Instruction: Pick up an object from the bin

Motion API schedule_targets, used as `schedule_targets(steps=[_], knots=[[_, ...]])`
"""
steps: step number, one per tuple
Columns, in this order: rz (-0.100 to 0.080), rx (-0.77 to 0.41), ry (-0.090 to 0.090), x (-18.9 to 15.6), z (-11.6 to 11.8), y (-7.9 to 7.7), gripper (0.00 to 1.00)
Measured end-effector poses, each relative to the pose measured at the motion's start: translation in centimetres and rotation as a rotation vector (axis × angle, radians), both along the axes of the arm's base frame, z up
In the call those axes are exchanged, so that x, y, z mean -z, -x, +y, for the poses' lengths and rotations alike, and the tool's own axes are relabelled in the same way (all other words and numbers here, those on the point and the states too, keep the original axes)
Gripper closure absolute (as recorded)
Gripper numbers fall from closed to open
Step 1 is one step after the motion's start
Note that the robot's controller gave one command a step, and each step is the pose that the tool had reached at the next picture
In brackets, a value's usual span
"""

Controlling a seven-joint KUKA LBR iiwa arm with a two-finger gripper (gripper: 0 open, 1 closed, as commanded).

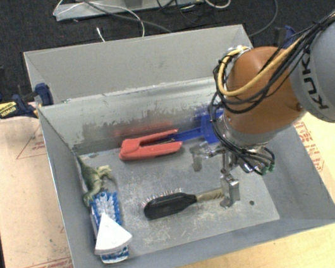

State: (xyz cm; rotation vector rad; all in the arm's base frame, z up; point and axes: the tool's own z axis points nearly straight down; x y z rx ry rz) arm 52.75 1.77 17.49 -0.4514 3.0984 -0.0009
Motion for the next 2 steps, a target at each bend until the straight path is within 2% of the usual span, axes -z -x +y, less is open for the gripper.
schedule_targets(steps=[1, 2], knots=[[0.002, -0.043, -0.004, 8.5, 6.63, 1.44, 0.0], [-0.003, -0.045, -0.001, 7.99, 6.42, 1.05, 0.0]])
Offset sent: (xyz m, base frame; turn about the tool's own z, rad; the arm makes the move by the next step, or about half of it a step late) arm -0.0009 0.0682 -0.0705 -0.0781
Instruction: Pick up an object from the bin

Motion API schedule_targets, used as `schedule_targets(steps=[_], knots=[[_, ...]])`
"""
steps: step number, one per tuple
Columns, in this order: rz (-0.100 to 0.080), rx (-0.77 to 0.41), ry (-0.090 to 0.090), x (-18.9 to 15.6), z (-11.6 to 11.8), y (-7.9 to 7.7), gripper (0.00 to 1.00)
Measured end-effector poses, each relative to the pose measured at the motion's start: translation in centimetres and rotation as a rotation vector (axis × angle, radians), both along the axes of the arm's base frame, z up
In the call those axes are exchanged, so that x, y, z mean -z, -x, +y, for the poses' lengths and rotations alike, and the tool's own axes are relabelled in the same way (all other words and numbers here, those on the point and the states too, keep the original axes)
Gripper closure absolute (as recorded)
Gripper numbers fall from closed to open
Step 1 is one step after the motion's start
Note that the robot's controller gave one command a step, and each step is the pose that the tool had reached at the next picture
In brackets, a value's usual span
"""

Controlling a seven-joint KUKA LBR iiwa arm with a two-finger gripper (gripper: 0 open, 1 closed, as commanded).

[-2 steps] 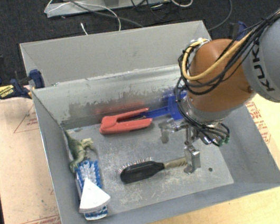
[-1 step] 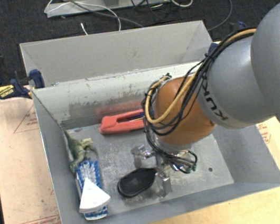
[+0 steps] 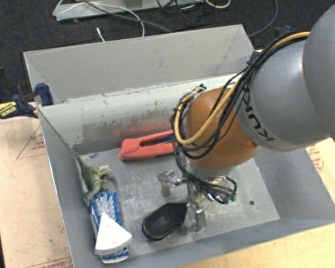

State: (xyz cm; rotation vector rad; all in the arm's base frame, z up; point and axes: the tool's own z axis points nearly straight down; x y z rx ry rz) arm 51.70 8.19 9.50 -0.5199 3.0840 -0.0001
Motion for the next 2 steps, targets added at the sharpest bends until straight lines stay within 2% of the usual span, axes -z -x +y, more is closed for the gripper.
schedule_targets(steps=[1, 2], knots=[[0.002, -0.076, -0.001, 2.59, 6.08, -0.67, 1.0], [0.002, -0.076, -0.001, 2.59, 6.07, -0.67, 1.0]])
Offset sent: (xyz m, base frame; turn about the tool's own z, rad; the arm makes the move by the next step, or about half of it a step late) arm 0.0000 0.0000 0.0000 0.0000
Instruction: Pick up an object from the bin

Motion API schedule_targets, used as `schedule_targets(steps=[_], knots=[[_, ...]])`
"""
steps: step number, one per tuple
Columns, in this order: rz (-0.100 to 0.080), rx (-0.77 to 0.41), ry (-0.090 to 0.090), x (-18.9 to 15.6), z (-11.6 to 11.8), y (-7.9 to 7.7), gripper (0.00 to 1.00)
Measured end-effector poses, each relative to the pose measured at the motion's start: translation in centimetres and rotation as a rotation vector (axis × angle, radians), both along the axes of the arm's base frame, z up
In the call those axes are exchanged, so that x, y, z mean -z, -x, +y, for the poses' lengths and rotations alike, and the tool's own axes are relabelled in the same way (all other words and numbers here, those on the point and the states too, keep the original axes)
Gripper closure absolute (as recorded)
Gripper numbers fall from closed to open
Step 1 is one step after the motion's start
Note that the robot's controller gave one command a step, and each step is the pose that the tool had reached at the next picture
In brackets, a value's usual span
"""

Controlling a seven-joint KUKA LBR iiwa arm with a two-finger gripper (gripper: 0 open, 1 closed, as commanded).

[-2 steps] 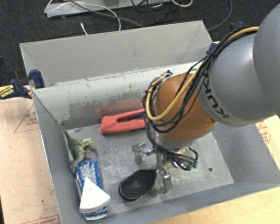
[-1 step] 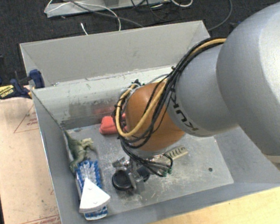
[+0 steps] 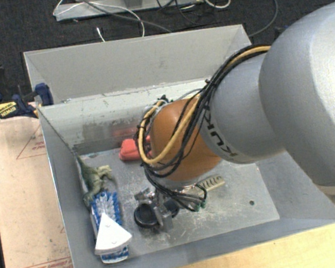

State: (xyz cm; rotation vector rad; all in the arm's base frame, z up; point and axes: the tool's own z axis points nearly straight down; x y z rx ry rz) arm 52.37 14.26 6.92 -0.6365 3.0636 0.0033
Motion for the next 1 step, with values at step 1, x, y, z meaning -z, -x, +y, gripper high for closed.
schedule_targets(steps=[1], knots=[[-0.007, -0.012, -0.003, -8.85, 1.15, -0.27, 1.0]])
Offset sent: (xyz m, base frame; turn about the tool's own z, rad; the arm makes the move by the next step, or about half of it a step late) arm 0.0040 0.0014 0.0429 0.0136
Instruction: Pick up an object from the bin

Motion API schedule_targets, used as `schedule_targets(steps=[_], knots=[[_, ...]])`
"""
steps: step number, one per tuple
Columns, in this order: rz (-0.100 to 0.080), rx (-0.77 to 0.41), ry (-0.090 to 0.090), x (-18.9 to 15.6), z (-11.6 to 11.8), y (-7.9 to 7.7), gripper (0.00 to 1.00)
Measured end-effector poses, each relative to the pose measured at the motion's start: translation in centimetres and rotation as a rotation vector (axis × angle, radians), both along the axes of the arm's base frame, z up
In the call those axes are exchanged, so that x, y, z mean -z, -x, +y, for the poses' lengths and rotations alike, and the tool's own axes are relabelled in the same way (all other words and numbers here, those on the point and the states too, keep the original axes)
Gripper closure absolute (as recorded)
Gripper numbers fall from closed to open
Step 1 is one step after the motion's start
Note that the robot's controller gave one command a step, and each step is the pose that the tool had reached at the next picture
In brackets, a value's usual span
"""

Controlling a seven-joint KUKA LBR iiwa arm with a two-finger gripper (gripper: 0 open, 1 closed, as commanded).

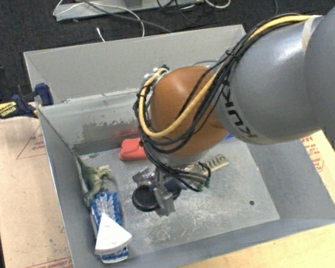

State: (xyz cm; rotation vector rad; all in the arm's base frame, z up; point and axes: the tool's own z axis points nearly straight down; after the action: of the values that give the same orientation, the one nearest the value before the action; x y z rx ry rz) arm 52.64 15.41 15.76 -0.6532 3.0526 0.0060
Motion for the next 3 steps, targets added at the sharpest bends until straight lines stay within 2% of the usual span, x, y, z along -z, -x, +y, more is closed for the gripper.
schedule_targets(steps=[1, 2, 3], knots=[[0.018, 0.025, 0.005, 4.8, -1.0, 0.0, 1.0], [0.023, 0.02, 0.006, 3.0, -0.9, 0.3, 1.0], [0.018, -0.113, 0.005, 2.8, -1.6, 1.7, 1.0]])
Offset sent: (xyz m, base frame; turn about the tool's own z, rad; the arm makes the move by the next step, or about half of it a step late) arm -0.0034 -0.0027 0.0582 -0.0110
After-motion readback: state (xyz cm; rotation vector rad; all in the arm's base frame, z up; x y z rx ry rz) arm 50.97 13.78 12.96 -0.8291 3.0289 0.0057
